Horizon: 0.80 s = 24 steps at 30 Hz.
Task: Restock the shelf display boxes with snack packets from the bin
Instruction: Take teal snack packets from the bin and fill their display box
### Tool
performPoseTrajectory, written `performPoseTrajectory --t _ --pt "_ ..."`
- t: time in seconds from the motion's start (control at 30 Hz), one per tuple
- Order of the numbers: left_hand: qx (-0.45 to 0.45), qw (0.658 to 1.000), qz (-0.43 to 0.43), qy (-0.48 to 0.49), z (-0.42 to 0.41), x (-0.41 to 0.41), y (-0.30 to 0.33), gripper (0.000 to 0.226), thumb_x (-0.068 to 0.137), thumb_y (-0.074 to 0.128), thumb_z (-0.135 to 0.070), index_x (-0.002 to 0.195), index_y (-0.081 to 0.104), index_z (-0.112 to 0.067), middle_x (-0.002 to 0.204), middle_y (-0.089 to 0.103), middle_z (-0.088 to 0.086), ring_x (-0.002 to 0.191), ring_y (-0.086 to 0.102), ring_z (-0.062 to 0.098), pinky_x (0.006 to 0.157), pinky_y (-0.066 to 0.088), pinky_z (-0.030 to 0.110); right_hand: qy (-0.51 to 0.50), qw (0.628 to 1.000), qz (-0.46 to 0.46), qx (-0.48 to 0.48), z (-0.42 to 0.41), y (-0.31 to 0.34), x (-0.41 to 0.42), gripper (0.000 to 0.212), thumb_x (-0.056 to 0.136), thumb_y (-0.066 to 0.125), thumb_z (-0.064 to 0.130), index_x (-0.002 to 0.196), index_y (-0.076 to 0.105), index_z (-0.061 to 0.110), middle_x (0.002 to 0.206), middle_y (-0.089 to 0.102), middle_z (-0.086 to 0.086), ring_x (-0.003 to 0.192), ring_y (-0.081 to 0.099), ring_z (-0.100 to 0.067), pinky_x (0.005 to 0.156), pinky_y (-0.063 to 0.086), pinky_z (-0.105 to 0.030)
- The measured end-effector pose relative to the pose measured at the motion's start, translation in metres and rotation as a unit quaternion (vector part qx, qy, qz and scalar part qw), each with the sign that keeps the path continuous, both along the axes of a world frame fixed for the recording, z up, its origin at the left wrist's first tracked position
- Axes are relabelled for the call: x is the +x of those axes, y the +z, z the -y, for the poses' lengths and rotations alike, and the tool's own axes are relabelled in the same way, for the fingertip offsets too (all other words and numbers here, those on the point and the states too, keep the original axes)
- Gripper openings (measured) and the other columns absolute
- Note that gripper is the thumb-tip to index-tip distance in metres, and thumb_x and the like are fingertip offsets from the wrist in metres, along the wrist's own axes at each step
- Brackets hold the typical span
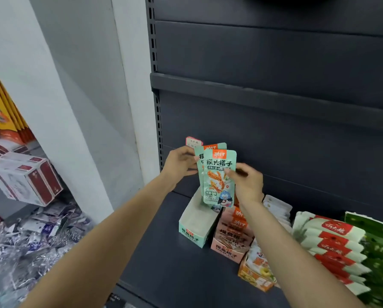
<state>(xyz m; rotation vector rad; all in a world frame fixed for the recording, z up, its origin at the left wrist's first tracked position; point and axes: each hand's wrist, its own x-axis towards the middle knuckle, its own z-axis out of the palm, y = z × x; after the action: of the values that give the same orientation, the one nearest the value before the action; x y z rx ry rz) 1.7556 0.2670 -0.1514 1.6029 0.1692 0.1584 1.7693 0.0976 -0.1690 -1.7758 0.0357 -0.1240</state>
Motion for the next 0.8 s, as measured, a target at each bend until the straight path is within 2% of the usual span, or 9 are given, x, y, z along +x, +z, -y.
performPoseTrajectory --t 0.1,0.2,0.27,0.33,0.47,0.53,0.6,0.7,0.8 --pt "0.043 0.999 -0.009 0.009 -0.003 0.012 -0.011 0.014 0.093 0.053 -0.001 0.083 0.055 -0.011 0.088 0.068 0.006 0.076 0.067 0.018 0.077 0.056 0.031 -0.004 0.999 0.005 -0.045 0.000 -0.006 0.007 0.005 0.081 0.073 0.020 0.085 0.071 0.023 0.087 0.070 0.001 0.081 0.068 -0.018 0.073 0.054 -0.033" --pt "0.073 0.997 -0.024 0.021 -0.008 0.020 -0.026 0.019 0.093 0.052 -0.001 0.079 0.054 -0.014 0.093 0.069 0.014 0.082 0.066 0.025 0.079 0.055 0.035 -0.016 1.000 0.010 -0.011 0.007 -0.008 0.008 0.010 0.080 0.074 0.021 0.080 0.070 0.031 0.084 0.072 0.005 0.081 0.069 -0.017 0.077 0.056 -0.039" --pt "0.068 0.997 -0.018 0.014 -0.009 0.024 -0.035 0.021 0.092 0.053 -0.001 0.077 0.053 -0.014 0.086 0.068 0.011 0.078 0.065 0.022 0.076 0.055 0.031 -0.036 0.999 0.020 0.023 0.013 -0.009 0.008 0.010 0.081 0.073 0.016 0.083 0.070 0.026 0.086 0.073 0.002 0.082 0.069 -0.016 0.077 0.056 -0.039" --pt "0.058 0.998 -0.004 -0.003 -0.008 0.025 -0.042 0.019 0.092 0.054 0.000 0.077 0.053 -0.012 0.081 0.068 0.008 0.076 0.065 0.017 0.073 0.056 0.025 -0.049 0.996 0.031 0.061 0.018 -0.008 0.008 0.009 0.082 0.071 0.011 0.084 0.069 0.020 0.089 0.072 -0.001 0.079 0.068 -0.014 0.070 0.056 -0.032" --pt "0.129 0.991 0.028 -0.024 -0.002 0.032 -0.062 0.012 0.088 0.060 -0.004 0.080 0.061 -0.013 0.088 0.072 0.010 0.086 0.068 0.018 0.083 0.052 0.026 -0.046 0.994 0.054 0.087 0.022 -0.010 0.009 0.017 0.084 0.069 0.008 0.079 0.065 0.023 0.085 0.070 0.003 0.077 0.067 -0.006 0.062 0.053 -0.016" --pt "0.149 0.988 0.034 -0.020 0.000 0.036 -0.070 0.011 0.087 0.062 -0.005 0.081 0.064 -0.013 0.089 0.072 0.007 0.088 0.067 0.018 0.084 0.052 0.027 -0.038 0.996 0.058 0.062 0.022 -0.014 0.012 0.018 0.083 0.069 0.007 0.077 0.065 0.024 0.083 0.071 0.005 0.078 0.068 -0.005 0.066 0.055 -0.019" --pt "0.164 0.986 0.029 -0.021 0.001 0.039 -0.074 0.011 0.086 0.063 -0.003 0.081 0.066 -0.012 0.087 0.070 0.008 0.085 0.066 0.019 0.083 0.053 0.026 -0.023 0.999 0.038 0.016 0.022 -0.023 0.016 0.018 0.083 0.070 0.009 0.076 0.066 0.025 0.084 0.072 0.004 0.082 0.070 -0.010 0.075 0.057 -0.033" --pt "0.186 0.982 0.010 -0.036 0.000 0.041 -0.076 0.014 0.084 0.064 -0.001 0.078 0.065 -0.013 0.087 0.070 0.013 0.074 0.065 0.016 0.072 0.052 0.015 -0.005 0.998 0.002 -0.056 0.021 -0.033 0.020 0.013 0.081 0.071 0.008 0.075 0.067 0.019 0.083 0.073 0.001 0.081 0.070 -0.015 0.079 0.057 -0.044" --pt "0.219 0.974 -0.005 -0.049 -0.001 0.042 -0.077 0.019 0.084 0.059 0.006 0.078 0.065 -0.011 0.080 0.069 0.011 0.065 0.062 0.008 0.056 0.043 0.005 0.008 0.989 0.001 -0.150 0.020 -0.035 0.021 0.010 0.081 0.072 0.011 0.075 0.067 0.016 0.084 0.071 0.002 0.079 0.066 -0.011 0.073 0.055 -0.032"
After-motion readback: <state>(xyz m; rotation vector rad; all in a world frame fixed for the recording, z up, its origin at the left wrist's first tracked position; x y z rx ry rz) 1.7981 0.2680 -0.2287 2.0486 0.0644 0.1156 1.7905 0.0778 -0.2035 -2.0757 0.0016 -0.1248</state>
